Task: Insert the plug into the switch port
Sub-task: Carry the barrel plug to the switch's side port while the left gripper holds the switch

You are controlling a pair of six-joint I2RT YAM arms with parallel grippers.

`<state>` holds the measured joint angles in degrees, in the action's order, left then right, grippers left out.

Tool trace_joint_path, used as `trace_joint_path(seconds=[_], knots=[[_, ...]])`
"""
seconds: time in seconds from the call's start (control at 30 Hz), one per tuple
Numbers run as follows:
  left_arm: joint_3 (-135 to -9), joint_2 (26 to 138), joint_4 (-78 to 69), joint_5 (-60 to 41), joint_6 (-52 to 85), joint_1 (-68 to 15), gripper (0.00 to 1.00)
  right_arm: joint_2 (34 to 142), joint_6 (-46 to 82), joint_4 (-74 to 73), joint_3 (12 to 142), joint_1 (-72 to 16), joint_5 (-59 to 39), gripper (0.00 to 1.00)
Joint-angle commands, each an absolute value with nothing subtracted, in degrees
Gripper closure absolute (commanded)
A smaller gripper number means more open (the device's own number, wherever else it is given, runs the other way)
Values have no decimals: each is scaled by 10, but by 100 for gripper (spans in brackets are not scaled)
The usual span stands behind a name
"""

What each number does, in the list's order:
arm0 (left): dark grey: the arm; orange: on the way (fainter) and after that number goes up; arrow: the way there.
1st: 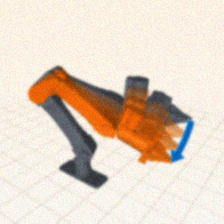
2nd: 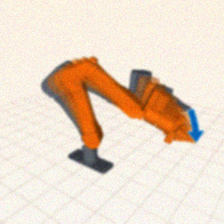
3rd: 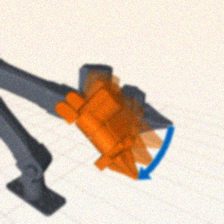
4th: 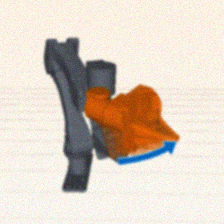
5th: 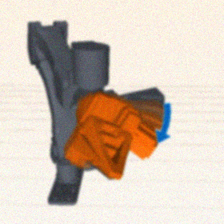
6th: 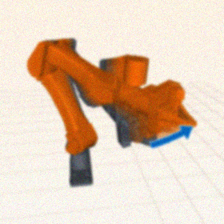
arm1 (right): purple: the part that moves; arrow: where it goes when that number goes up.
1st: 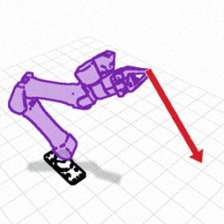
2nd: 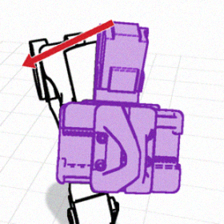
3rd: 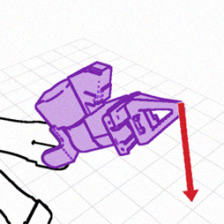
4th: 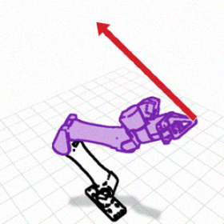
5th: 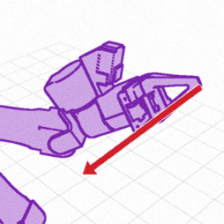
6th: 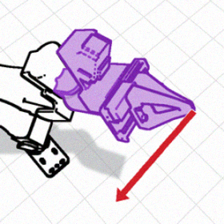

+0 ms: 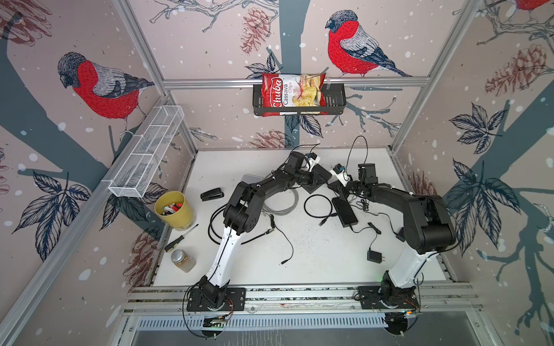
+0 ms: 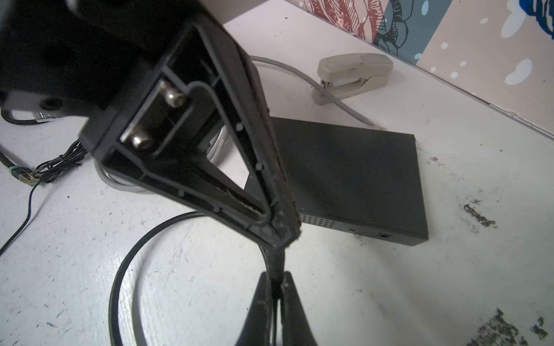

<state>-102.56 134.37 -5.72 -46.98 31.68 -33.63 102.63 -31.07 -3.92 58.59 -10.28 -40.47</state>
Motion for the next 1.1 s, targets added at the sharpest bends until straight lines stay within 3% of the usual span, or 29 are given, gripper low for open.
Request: trace_joint_path(seconds=[0.0,0.23,0.5,0.8,1.07], knots=[[-1028,1347,-81,-495,329,-337,100,1026,-301,-47,589,-104,-408,86],[-1028,1348,-77,-493,329,-337,100,1027,-306,-47,593,-105,-412,84],[-1029,1350,-75,-491,331,-336,99,1024,-317,-40,590,-105,-421,92],[-1003,1308,-63,-404,304,-305,57,1036,-309,-18,602,-93,-382,93],[-1099,1355,95,-169,133,-283,48,1087,-312,80,688,-84,-255,93]])
